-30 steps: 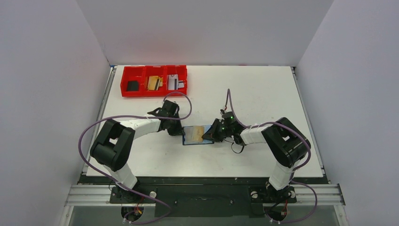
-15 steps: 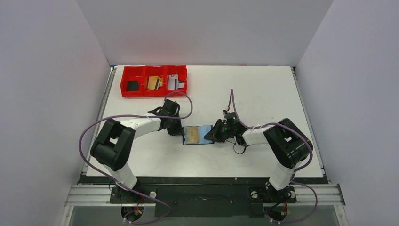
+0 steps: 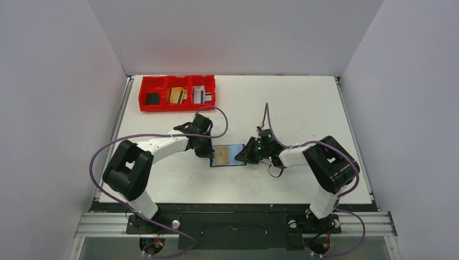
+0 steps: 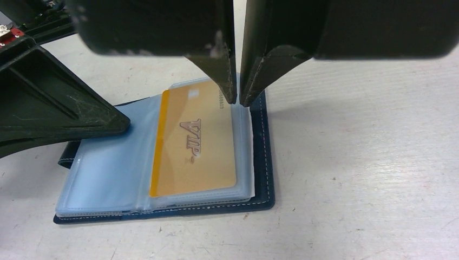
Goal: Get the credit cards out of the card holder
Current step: Remove the credit card from the card holder.
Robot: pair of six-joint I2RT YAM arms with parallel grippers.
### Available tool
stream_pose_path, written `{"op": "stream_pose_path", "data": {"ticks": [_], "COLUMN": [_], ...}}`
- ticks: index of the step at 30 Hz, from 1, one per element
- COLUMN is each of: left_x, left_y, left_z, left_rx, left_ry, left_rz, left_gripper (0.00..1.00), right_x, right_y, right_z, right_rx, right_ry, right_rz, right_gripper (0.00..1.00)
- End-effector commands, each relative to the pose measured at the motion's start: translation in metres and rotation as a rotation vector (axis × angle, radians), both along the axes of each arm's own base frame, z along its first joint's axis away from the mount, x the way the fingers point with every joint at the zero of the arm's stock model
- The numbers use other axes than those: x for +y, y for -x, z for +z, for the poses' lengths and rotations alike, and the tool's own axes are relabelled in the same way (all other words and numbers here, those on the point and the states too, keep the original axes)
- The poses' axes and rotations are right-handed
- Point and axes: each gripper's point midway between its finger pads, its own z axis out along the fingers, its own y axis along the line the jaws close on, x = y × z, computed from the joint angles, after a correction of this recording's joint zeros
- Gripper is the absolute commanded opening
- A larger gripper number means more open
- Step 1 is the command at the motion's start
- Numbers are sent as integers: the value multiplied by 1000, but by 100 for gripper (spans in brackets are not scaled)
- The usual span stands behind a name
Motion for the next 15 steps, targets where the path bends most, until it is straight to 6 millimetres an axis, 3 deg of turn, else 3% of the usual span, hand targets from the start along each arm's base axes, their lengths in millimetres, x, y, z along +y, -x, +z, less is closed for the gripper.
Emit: {"op": "stream_pose_path", "data": {"ticks": [1, 15], "left_x": [-14, -20], "left_y": [-14, -17], "left_z": [23, -2], "left_rx": [-62, -15], "left_ry": [46, 21], "left_rz": [-19, -28], "left_gripper": [5, 1], "right_x": [-15, -14], "right_y": [2, 2], "right_z": [-24, -25], "right_rx": [21, 25], "right_ry": [79, 77], "right_rz": [-32, -29], "right_gripper": [0, 0]}}
